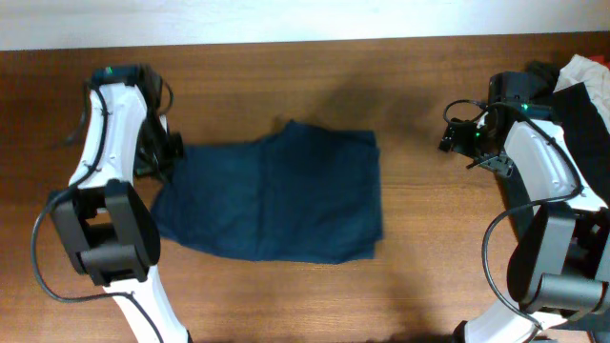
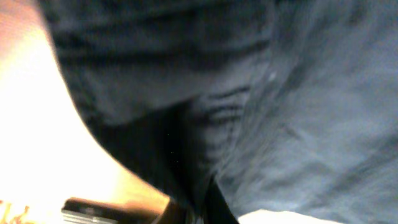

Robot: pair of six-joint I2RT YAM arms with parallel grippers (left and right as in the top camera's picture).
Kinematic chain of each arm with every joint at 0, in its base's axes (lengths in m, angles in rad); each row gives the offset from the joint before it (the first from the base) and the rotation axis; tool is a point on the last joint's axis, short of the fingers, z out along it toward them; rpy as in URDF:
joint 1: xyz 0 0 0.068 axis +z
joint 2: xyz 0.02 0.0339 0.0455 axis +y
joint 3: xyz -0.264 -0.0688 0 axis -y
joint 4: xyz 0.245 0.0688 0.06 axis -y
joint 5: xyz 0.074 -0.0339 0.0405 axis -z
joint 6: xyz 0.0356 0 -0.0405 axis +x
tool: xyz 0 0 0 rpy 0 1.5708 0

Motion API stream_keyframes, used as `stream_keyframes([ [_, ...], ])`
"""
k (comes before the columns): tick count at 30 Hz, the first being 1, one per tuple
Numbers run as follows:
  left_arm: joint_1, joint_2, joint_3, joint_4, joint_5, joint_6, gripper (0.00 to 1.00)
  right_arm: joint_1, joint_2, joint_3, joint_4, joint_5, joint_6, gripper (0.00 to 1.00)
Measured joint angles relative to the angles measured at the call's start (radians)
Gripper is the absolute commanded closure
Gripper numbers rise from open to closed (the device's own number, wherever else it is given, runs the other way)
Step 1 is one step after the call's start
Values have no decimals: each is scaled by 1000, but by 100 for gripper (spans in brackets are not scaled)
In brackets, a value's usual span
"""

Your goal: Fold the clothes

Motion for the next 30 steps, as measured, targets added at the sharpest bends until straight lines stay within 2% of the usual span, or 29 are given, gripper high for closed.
stream_keyframes([
  [3,-87,-12,204,-100,-34,-7,99,0,0,0,0,0,1,1],
  [9,-444,-16,224,-60,-56,-68,99,0,0,0,-1,0,1,1],
  [10,-497,-16,224,-33,-56,-76,99,0,0,0,-1,0,1,1],
  [11,-607,-16,224,16,-51,-92,99,0,0,0,-1,0,1,1],
  [13,-669,-22,204,81,-34,-104,97,0,0,0,-1,0,1,1],
  [19,-772,-31,-56,366,96,-112,96,0,0,0,-1,0,1,1],
  [22,-776,-38,-173,536,179,-113,94,0,0,0,-1,0,0,1],
  [23,-778,-38,-197,560,203,-113,67,0,0,0,-2,0,1,1],
  [24,-778,-38,-211,571,225,-114,28,0,0,0,-1,0,0,1],
  [25,-778,-38,-215,577,243,-114,28,0,0,0,-1,0,1,1],
  [28,-778,-38,-216,578,317,-100,17,0,0,0,-1,0,0,1],
  [30,-778,-39,-215,566,415,-45,18,0,0,0,-1,0,0,1],
])
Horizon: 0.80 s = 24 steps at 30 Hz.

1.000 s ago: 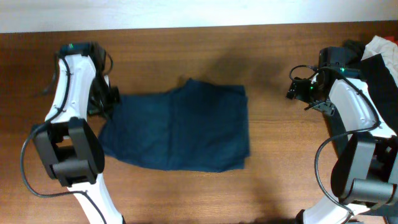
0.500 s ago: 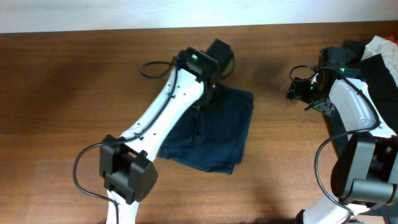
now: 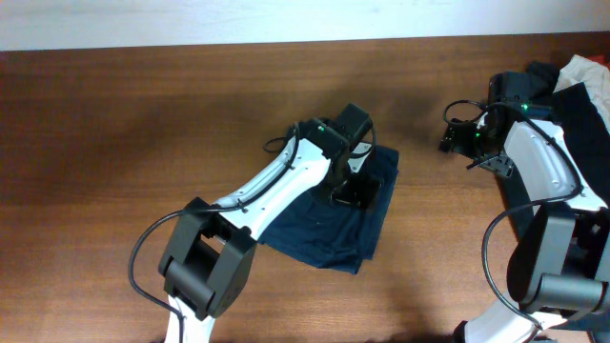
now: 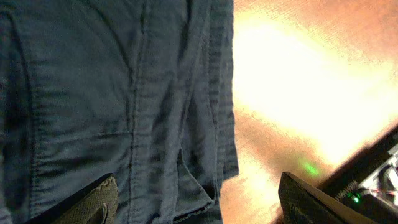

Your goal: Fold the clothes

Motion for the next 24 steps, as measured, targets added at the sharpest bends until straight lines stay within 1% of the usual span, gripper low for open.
stream_keyframes([
  [2,18,-2,39,-93,-24,20,18,0,0,0,0,0,0,1],
  [4,123,-6,66,-158,-119,27,16,0,0,0,0,0,0,1],
  [6,317,-6,67,-166,-189,47,1,0,0,0,0,0,0,1],
  [7,426,-6,67,-164,-193,78,1,0,0,0,0,0,0,1],
  [9,523,-6,61,-158,-161,151,1,0,0,0,0,0,1,1],
  [11,562,-6,15,-144,-82,243,2,0,0,0,0,0,0,1],
  [12,564,-6,-15,-140,-52,269,3,0,0,0,0,0,1,1],
  [13,561,-7,-58,-136,-26,288,4,0,0,0,0,0,0,1],
  [15,536,-8,-171,-89,26,309,11,0,0,0,-1,0,0,1],
  [16,520,-8,-208,-57,51,313,11,0,0,0,-1,0,0,2],
  [18,491,-9,-258,0,106,317,23,0,0,0,0,0,0,1],
  [19,473,-9,-288,19,128,320,42,0,0,0,1,0,0,1],
  [20,460,-9,-300,24,139,319,55,0,0,0,0,0,0,1],
  [21,443,-10,-311,53,145,321,84,0,0,0,0,0,0,1],
  [22,433,-10,-314,66,146,317,93,0,0,0,0,0,0,1],
  [23,431,-10,-316,98,150,299,98,0,0,0,0,0,0,1],
  [24,436,-10,-319,136,156,277,99,0,0,0,-1,0,0,1],
])
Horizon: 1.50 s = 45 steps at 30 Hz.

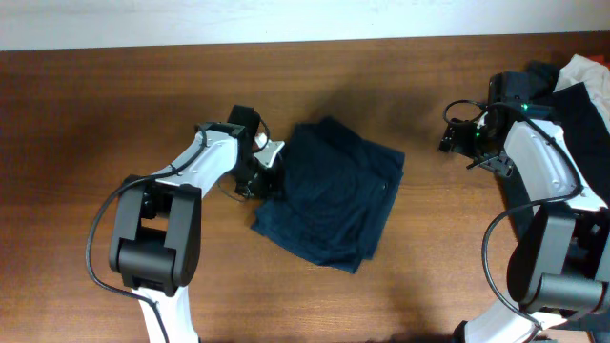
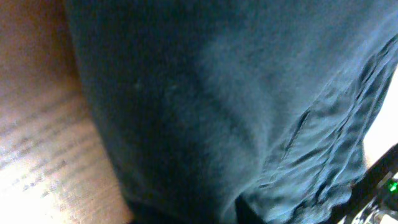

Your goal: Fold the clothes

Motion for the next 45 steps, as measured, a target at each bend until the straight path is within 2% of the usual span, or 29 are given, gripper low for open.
stream_keyframes([
  [3,84,0,-4,107,-35,-108,99,0,0,0,0,0,0,1],
  [5,203,0,-4,185,-77,-180,99,0,0,0,0,1,0,1],
  [6,322,0,-3,255,-117,-244,99,0,0,0,1,0,0,1],
  [7,412,0,-3,285,-146,-288,91,0,0,0,1,0,0,1],
  [8,520,0,-4,355,-182,-355,91,0,0,0,2,0,0,1],
  [10,703,0,-6,467,-241,-453,95,0,0,0,0,0,0,1],
  [12,892,-1,-5,525,-298,-509,95,0,0,0,1,0,0,1],
  [14,993,-1,-5,536,-328,-547,95,0,0,0,1,0,0,1],
  [16,993,-1,-5,534,-329,-624,99,0,0,0,1,0,0,1],
  [18,968,0,-7,561,-332,-688,99,0,0,0,0,0,0,1],
  [21,876,47,-8,720,-335,-801,99,0,0,0,2,0,0,1],
  [24,792,161,-4,965,-307,-863,99,0,0,0,1,0,0,1],
  [26,781,175,-4,1007,-307,-838,99,0,0,0,0,0,0,1],
  [29,780,176,-4,1012,-307,-746,98,0,0,0,1,0,0,1],
  [34,768,195,-4,1107,-300,-599,98,0,0,0,1,0,0,1],
  [35,764,196,-4,1114,-300,-585,94,0,0,0,1,0,0,1],
  [38,734,201,-4,1167,-310,-562,96,0,0,0,0,0,0,1],
  [39,726,203,-5,1188,-317,-562,91,0,0,0,1,0,-1,1],
  [40,713,206,-5,1216,-332,-562,51,0,0,0,0,0,0,1],
  [41,700,206,-5,1225,-345,-559,19,0,0,0,0,0,0,1],
  [42,688,206,-5,1232,-358,-562,1,0,0,0,1,0,0,1],
  [45,658,206,-5,1238,-368,-555,1,0,0,0,0,0,0,1],
])
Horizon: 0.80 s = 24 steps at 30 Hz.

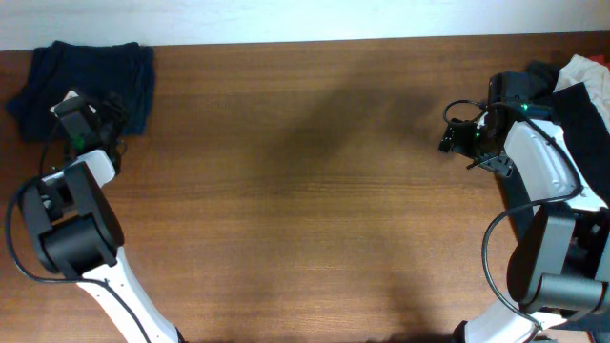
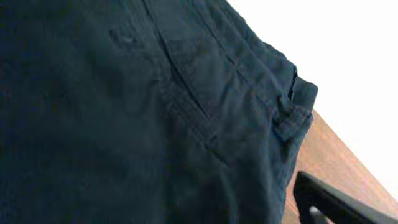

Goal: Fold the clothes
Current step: 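Carry the folded shorts to the far left corner with the left gripper, then release the folded shorts and pull the left gripper back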

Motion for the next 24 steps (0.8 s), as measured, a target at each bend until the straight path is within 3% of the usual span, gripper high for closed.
stream_keyframes([
  [3,14,-33,9,-143,-4,11,1,0,0,0,1,0,-1,1],
  [8,45,-263,8,-447,-41,12,1,0,0,0,0,0,0,1],
  [9,44,-304,12,-489,-42,13,20,0,0,0,1,0,-1,1],
  [10,44,-338,12,-556,-41,14,60,0,0,0,2,0,0,1],
  [11,44,-345,12,-568,-41,16,78,0,0,0,0,0,0,1],
  [13,43,-345,12,-578,-41,17,100,0,0,0,1,0,0,2],
  [21,29,-64,10,-342,-25,130,98,0,0,0,0,0,0,1],
  [22,29,-64,11,-351,-25,137,90,0,0,0,0,0,0,1],
  [24,30,-87,14,-432,-27,149,58,0,0,0,0,0,0,1],
])
